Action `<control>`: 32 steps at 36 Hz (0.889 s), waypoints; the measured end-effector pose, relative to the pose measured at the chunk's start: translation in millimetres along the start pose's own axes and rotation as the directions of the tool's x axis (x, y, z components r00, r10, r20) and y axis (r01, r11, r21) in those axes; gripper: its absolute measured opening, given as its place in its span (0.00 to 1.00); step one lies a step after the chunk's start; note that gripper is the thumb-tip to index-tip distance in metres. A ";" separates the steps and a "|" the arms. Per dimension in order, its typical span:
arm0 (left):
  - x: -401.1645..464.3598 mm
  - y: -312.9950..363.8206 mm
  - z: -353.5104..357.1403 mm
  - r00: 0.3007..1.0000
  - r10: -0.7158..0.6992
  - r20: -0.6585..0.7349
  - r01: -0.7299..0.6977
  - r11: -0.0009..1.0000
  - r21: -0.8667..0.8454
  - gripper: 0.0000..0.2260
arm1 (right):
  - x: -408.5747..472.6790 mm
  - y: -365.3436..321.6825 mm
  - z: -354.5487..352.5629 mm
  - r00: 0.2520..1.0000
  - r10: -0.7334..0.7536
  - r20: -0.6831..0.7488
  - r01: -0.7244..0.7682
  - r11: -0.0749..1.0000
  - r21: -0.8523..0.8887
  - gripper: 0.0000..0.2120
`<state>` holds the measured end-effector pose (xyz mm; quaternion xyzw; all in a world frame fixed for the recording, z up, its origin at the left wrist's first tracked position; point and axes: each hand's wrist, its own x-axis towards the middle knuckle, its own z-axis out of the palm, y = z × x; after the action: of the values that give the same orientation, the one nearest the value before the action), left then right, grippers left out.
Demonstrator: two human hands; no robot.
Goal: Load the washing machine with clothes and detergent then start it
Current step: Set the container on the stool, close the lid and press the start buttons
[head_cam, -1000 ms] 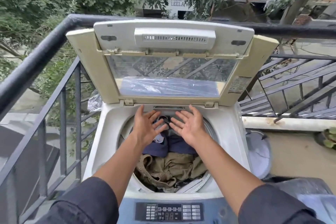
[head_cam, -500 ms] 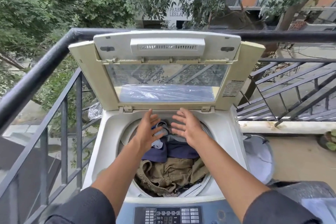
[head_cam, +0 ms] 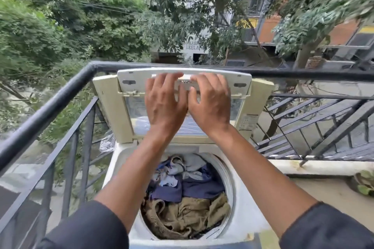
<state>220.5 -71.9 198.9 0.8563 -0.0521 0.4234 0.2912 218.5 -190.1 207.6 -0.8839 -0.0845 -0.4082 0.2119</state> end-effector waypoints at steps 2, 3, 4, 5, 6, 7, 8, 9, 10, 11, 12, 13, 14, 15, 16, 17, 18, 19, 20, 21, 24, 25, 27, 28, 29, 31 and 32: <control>18.0 -2.5 -0.1 0.998 0.067 0.008 -0.068 0.993 0.097 0.16 | 13.8 2.6 2.0 1.000 -0.028 -0.012 0.027 0.998 -0.058 0.14; 26.2 -3.7 0.1 0.996 0.086 0.035 -0.090 0.987 0.134 0.18 | 20.4 4.4 2.8 0.999 -0.042 -0.006 0.042 0.996 -0.085 0.15; 33.5 -6.0 1.3 0.992 0.101 0.074 -0.111 0.982 0.156 0.20 | 26.2 6.6 4.0 0.999 -0.054 0.010 0.054 0.993 -0.108 0.16; 39.8 -7.4 2.1 0.986 0.108 0.124 -0.128 0.977 0.168 0.21 | 31.8 9.2 5.0 0.997 -0.059 0.040 0.063 0.990 -0.123 0.17; 44.9 -9.0 2.9 0.979 0.105 0.176 -0.137 0.975 0.177 0.21 | 36.8 11.9 6.3 0.995 -0.055 0.085 0.066 0.989 -0.133 0.18; 48.9 -11.1 4.1 0.970 0.094 0.223 -0.137 0.973 0.185 0.21 | 41.5 14.9 7.8 0.990 -0.042 0.136 0.062 0.988 -0.144 0.19; 51.3 -13.8 4.9 0.962 0.080 0.262 -0.134 0.972 0.194 0.21 | 45.4 18.1 9.2 0.982 -0.024 0.187 0.054 0.986 -0.158 0.20; 52.6 -17.5 5.6 0.952 0.066 0.297 -0.132 0.970 0.205 0.21 | 48.2 21.5 10.4 0.972 -0.001 0.233 0.043 0.984 -0.173 0.21; 52.0 -21.7 5.7 0.944 0.062 0.323 -0.139 0.966 0.218 0.21 | 49.7 24.9 11.1 0.961 0.021 0.277 0.033 0.981 -0.189 0.22; 50.0 -25.9 5.6 0.939 0.071 0.337 -0.155 0.961 0.229 0.22 | 50.1 28.1 11.1 0.949 0.038 0.314 0.027 0.979 -0.201 0.24; 47.5 -30.1 5.3 0.937 0.090 0.336 -0.176 0.956 0.236 0.22 | 49.5 31.0 10.8 0.939 0.046 0.341 0.027 0.978 -0.206 0.25; 44.7 -33.6 4.7 0.938 0.112 0.327 -0.196 0.951 0.238 0.22 | 48.4 33.4 9.8 0.934 0.044 0.354 0.032 0.978 -0.205 0.25; 41.7 -35.8 4.0 0.939 0.128 0.319 -0.211 0.947 0.244 0.21 | 46.8 35.2 8.6 0.933 0.035 0.357 0.041 0.979 -0.202 0.25; 39.2 -36.7 3.6 0.940 0.133 0.315 -0.220 0.941 0.258 0.21 | 45.4 36.3 6.9 0.935 0.025 0.354 0.049 0.979 -0.200 0.25; 36.7 -36.4 3.1 0.940 0.128 0.316 -0.221 0.934 0.280 0.20 | 44.0 36.7 5.6 0.937 0.018 0.348 0.056 0.978 -0.201 0.24; 34.8 -35.1 2.7 0.941 0.115 0.317 -0.216 0.927 0.305 0.20 | 42.8 36.7 4.3 0.939 0.012 0.343 0.061 0.978 -0.201 0.24; 33.4 -33.2 1.9 0.943 0.099 0.318 -0.207 0.922 0.327 0.19 | 41.5 36.7 3.0 0.940 0.007 0.340 0.066 0.977 -0.202 0.24; 32.9 -31.1 0.8 0.944 0.082 0.318 -0.196 0.918 0.345 0.19 | 40.2 36.5 1.3 0.940 0.004 0.340 0.070 0.977 -0.204 0.24; 32.8 -29.3 -0.7 0.946 0.067 0.317 -0.186 0.914 0.360 0.20 | 38.7 36.4 -0.2 0.941 0.002 0.339 0.073 0.975 -0.208 0.24; 32.9 -28.1 -2.4 0.947 0.060 0.316 -0.182 0.911 0.371 0.21 | 36.9 36.2 -2.3 0.941 0.002 0.339 0.075 0.974 -0.213 0.23; 30.3 -26.9 -9.0 0.950 0.065 0.307 -0.189 0.899 0.394 0.23 | 29.6 34.1 -9.5 0.947 -0.010 0.321 0.086 0.971 -0.223 0.21; 28.1 -27.1 -11.4 0.951 0.067 0.302 -0.188 0.901 0.392 0.23 | 27.0 33.0 -12.1 0.949 -0.013 0.316 0.089 0.970 -0.225 0.21; 21.8 -26.9 -16.4 0.954 0.076 0.290 -0.187 0.907 0.377 0.24 | 21.8 31.5 -17.0 0.951 -0.019 0.308 0.094 0.969 -0.228 0.20; 18.0 -26.5 -19.0 0.955 0.081 0.284 -0.188 0.909 0.372 0.24 | 18.9 31.4 -19.4 0.952 -0.024 0.304 0.097 0.969 -0.226 0.20; 14.0 -26.0 -21.4 0.957 0.081 0.279 -0.185 0.911 0.368 0.23 | 16.1 31.4 -22.0 0.953 -0.030 0.302 0.100 0.970 -0.220 0.19; 6.3 -24.1 -26.5 0.959 0.069 0.274 -0.169 0.916 0.363 0.23 | 10.5 31.4 -26.9 0.948 -0.047 0.315 0.113 0.974 -0.195 0.18; 2.6 -23.0 -29.3 0.959 0.061 0.275 -0.163 0.918 0.362 0.23 | 7.7 31.2 -29.9 0.942 -0.055 0.330 0.120 0.976 -0.180 0.19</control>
<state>209.5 -36.7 204.2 0.9398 -0.0556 0.3264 0.0850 213.1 -231.5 221.2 -0.9508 -0.1166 -0.2731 0.0879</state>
